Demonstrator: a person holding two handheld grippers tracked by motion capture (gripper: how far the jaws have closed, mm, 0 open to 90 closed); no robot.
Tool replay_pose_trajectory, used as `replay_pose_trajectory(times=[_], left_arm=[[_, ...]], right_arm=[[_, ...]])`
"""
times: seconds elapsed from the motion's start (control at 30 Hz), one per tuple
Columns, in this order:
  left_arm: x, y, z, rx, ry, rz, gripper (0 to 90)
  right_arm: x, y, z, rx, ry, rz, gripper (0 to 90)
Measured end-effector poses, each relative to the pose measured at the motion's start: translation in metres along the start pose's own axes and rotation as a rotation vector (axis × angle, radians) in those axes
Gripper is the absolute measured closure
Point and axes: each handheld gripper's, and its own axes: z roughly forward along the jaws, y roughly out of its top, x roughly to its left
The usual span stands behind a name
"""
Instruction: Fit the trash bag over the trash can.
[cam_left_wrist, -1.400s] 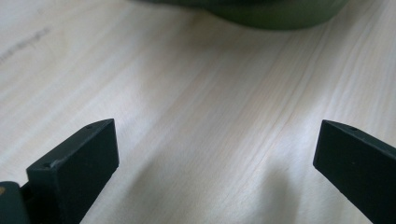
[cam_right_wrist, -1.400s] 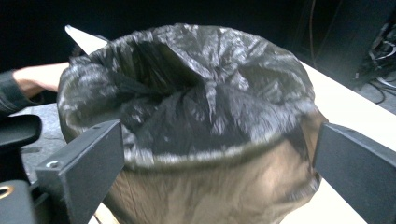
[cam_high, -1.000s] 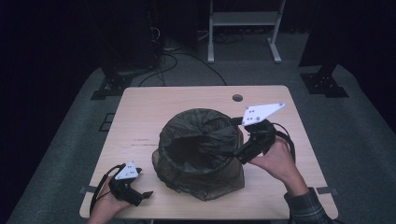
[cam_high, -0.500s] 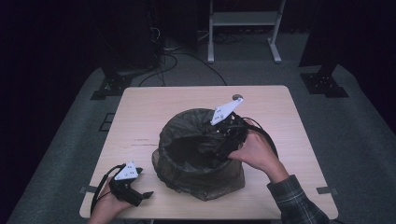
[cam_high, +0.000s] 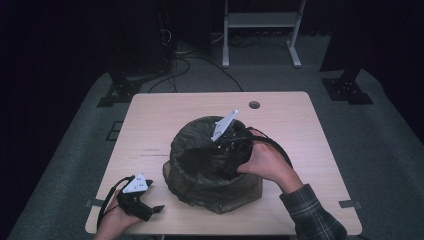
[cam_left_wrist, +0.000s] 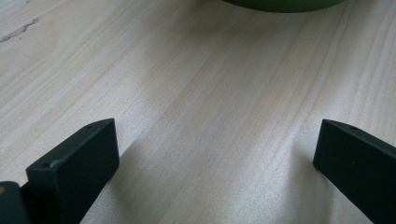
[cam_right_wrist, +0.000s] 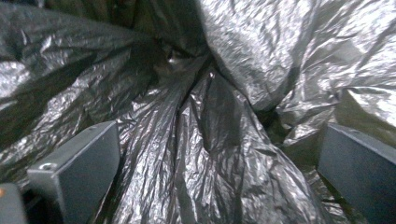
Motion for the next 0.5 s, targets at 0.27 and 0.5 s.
replay_pose_trajectory(times=[0.27, 0.5], left_arm=[[0.000, 0.000, 0.000, 0.000, 0.000, 0.000, 0.0], [0.000, 0.000, 0.000, 0.000, 0.000, 0.000, 0.0]], right_arm=[[0.000, 0.006, 0.008, 0.128, 0.040, -0.020, 0.0], [-0.001, 0.007, -0.002, 0.082, 0.039, 0.012, 0.0]])
